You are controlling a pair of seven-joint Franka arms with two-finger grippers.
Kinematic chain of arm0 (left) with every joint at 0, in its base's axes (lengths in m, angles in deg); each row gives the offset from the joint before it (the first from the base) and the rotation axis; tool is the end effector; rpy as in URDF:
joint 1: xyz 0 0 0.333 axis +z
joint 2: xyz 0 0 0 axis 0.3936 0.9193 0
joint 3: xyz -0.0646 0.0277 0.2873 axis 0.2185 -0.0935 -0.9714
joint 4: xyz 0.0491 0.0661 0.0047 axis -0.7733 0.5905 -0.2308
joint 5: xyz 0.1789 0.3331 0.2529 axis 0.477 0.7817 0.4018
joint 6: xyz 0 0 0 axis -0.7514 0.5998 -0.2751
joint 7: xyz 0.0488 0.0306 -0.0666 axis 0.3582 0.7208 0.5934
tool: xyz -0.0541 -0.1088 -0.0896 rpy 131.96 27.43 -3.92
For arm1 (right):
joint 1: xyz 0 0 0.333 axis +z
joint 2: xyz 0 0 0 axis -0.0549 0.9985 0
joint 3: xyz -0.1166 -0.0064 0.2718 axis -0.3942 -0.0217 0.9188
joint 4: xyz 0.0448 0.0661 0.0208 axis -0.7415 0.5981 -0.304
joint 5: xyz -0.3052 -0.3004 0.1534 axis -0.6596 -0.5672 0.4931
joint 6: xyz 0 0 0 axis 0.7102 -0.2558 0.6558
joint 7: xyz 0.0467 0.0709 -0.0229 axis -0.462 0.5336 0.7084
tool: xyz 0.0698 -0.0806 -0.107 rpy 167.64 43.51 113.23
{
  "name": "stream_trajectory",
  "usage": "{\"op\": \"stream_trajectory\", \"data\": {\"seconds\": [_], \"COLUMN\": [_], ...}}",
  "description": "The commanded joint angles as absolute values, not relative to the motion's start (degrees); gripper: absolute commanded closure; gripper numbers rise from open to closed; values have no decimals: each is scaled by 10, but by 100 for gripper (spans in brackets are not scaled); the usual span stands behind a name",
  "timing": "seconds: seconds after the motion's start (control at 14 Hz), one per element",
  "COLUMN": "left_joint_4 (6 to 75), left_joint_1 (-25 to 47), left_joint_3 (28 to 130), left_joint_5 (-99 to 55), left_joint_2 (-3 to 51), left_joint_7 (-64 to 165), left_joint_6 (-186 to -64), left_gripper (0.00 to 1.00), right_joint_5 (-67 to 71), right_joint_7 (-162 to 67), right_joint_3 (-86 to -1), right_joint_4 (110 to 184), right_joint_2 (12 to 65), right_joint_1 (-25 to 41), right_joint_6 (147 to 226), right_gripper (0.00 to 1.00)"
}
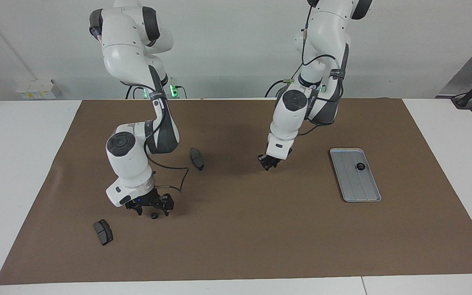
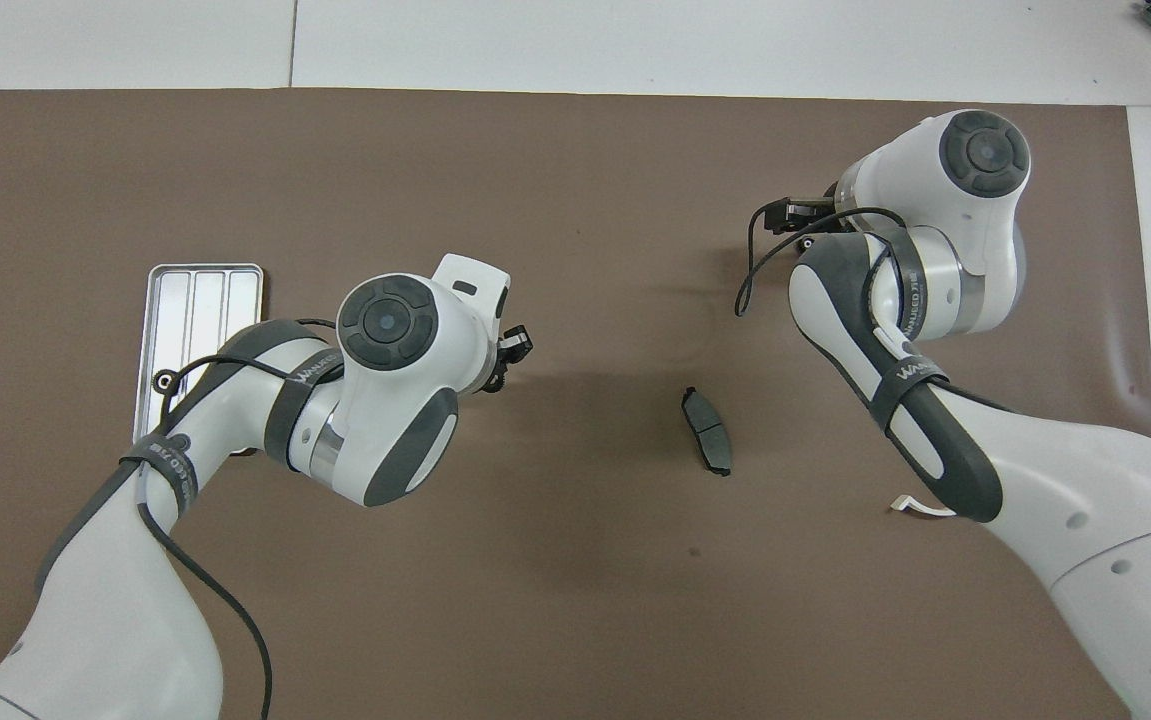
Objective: Place bearing gear from tray to pile
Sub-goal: 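Carry the second gear to the middle with the left gripper and release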
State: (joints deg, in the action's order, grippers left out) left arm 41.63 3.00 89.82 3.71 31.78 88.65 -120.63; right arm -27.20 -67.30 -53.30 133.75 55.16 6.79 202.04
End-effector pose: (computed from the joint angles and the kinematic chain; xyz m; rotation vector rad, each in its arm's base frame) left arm 0.5607 -0.3736 0.2379 2.9790 0.5273 0.0496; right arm 0.7567 0.0975 0.2401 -3.1046 0.1324 -0.2840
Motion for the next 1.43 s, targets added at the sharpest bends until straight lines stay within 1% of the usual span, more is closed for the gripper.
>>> {"op": "stream_trajectory", "data": {"seconds": [0.0, 0.07, 0.14, 0.21, 0.36, 0.5, 0.71, 1.0, 1.21, 1.35], "left_joint_4": [403, 403, 402, 401, 401, 401, 402, 402, 406, 408], "left_joint_1": [2, 2, 1, 0, 3, 10, 61, 134, 213, 268], "left_joint_3": [890, 892, 892, 891, 890, 887, 887, 886, 886, 886], "left_joint_5": [25, 24, 24, 25, 26, 29, 33, 49, 52, 52], "left_joint_2": [331, 331, 331, 331, 331, 330, 320, 310, 294, 284], "left_joint_7": [898, 899, 899, 898, 895, 893, 886, 782, 640, 538], "left_joint_6": [-1227, -1230, -1231, -1231, -1231, -1220, -1191, -1124, -1098, -1097], "left_gripper": [72, 45, 4, 0, 0, 0, 0, 0, 0, 0], "right_joint_5": [-255, -256, -258, -258, -258, -258, -258, -264, -283, -293], "right_joint_7": [-653, -652, -651, -638, -609, -610, -617, -701, -809, -860], "right_joint_3": [-530, -530, -530, -530, -530, -530, -527, -527, -527, -527], "right_joint_4": [1411, 1432, 1459, 1480, 1494, 1493, 1491, 1489, 1461, 1426], "right_joint_2": [473, 449, 421, 396, 369, 345, 324, 334, 363, 394], "right_joint_1": [58, 55, 51, 45, 33, 31, 41, 116, 184, 229], "right_joint_6": [2016, 2015, 2015, 2014, 2007, 1960, 1917, 1922, 1920, 1919], "right_gripper": [0, 0, 0, 0, 0, 0, 0, 0, 0, 0]}}
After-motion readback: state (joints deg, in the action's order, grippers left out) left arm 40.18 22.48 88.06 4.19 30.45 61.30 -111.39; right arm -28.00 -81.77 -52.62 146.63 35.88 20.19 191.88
